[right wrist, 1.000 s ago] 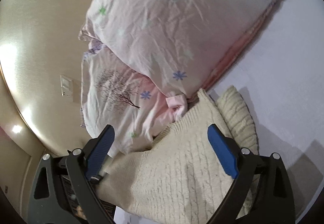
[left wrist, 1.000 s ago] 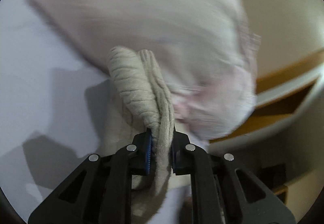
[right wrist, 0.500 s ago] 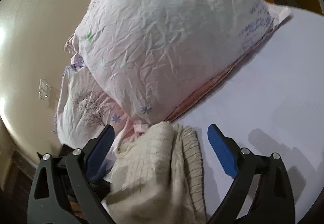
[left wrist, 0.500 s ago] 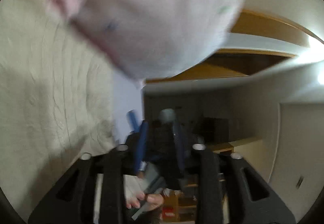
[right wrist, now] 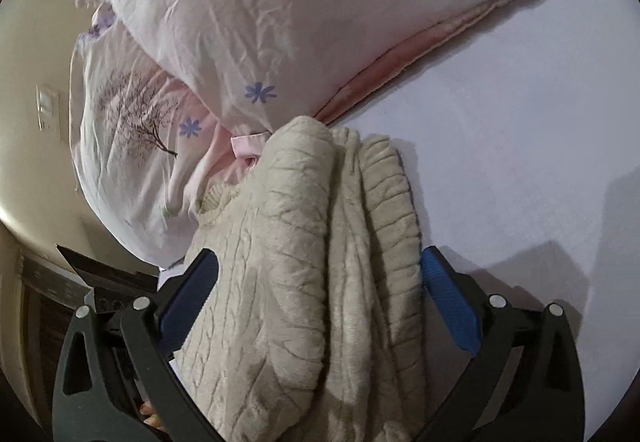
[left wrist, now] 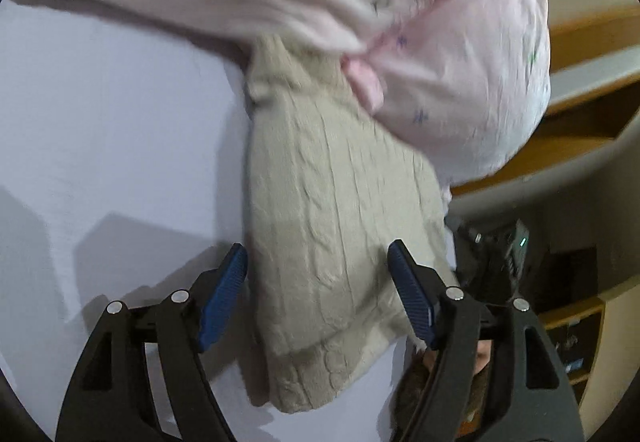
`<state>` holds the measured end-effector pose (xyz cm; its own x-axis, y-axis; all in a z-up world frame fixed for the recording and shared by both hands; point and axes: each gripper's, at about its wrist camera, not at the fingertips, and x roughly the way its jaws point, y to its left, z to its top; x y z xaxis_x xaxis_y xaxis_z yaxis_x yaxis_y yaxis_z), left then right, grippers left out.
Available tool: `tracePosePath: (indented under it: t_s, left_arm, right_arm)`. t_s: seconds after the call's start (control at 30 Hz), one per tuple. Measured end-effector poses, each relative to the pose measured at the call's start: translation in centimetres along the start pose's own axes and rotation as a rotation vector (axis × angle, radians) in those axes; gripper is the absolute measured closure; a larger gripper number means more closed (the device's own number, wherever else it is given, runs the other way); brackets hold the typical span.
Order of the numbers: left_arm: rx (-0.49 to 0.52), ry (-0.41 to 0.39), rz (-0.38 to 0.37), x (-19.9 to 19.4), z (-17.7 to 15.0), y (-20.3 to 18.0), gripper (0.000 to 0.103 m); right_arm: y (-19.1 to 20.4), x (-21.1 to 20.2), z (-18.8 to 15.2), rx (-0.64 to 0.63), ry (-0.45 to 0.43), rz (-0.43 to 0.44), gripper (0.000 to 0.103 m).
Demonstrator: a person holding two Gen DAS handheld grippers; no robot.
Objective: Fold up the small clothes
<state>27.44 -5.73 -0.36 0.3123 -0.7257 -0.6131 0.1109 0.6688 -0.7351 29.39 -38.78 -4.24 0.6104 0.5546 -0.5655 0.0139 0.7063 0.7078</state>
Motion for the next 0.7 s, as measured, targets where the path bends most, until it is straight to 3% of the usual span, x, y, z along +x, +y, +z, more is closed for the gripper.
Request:
tracePosePath:
  t_s: [0.03,0.1,0.13,0.17,0.2,0.27,0.33,0.4,0.5,0.57,0.63,0.7]
  left_arm:
    - [0.007,0.007,0.003,0.9,-0.1,-0.9,0.026]
    - [0.028,-0.010,0.004,1.3,-1.0,-1.1,0.022]
    - [0.046,-0.019,0.011,1.0,-1.7,-1.3,0.022]
    - [0.057,-0.024,0.019,1.2,-1.8,-1.5,0.027]
    - [0.072,-0.023,0.031,1.2,-1.9,-1.2,0.033]
    - [0.090,-0.016,0.026,0.0,-2.1,0.2,0.056]
    - [0.126,0.010,-0.022,-1.3,-2.0,-0.1,0.060]
    - [0.197,-0.020,-0.005,-3.9,-2.2,-0.8,0.061]
    - [0.283,-0.092,0.092,-8.4,-2.6,0.1,0.058]
    - [0.279,-0.118,0.233,-9.4,-2.8,1.9,0.051]
    - [0.251,-0.119,0.284,-9.7,-3.3,3.1,0.048]
    - [0.279,-0.193,0.303,-11.1,-4.6,2.8,0.047]
  right_arm:
    - [0.2,0.1,-0.2,-0.014,0.002,-0.005,0.002]
    - [1.1,0.4,-0.8,-0.077,0.012,-0.041,0.012]
    - [1.5,0.6,-1.2,-0.114,0.017,-0.070,0.030]
    - [1.5,1.0,-1.4,-0.114,0.041,-0.034,0.054]
    - [1.4,1.1,-1.4,-0.095,0.048,0.001,0.058]
    - [1.5,1.0,-1.3,-0.087,0.041,0.056,0.064]
    - [2.4,0.8,-2.0,-0.087,0.067,0.189,0.065]
    - [4.3,1.7,-3.1,-0.139,0.115,0.246,0.065]
    - [7.6,4.8,-4.8,-0.257,0.206,0.193,0.063]
    - [8.8,6.1,-5.6,-0.336,0.235,0.096,0.048]
    - [8.8,4.2,-5.2,-0.343,0.144,0.067,0.043]
    - [8.2,1.2,-4.6,-0.301,-0.011,0.060,0.037]
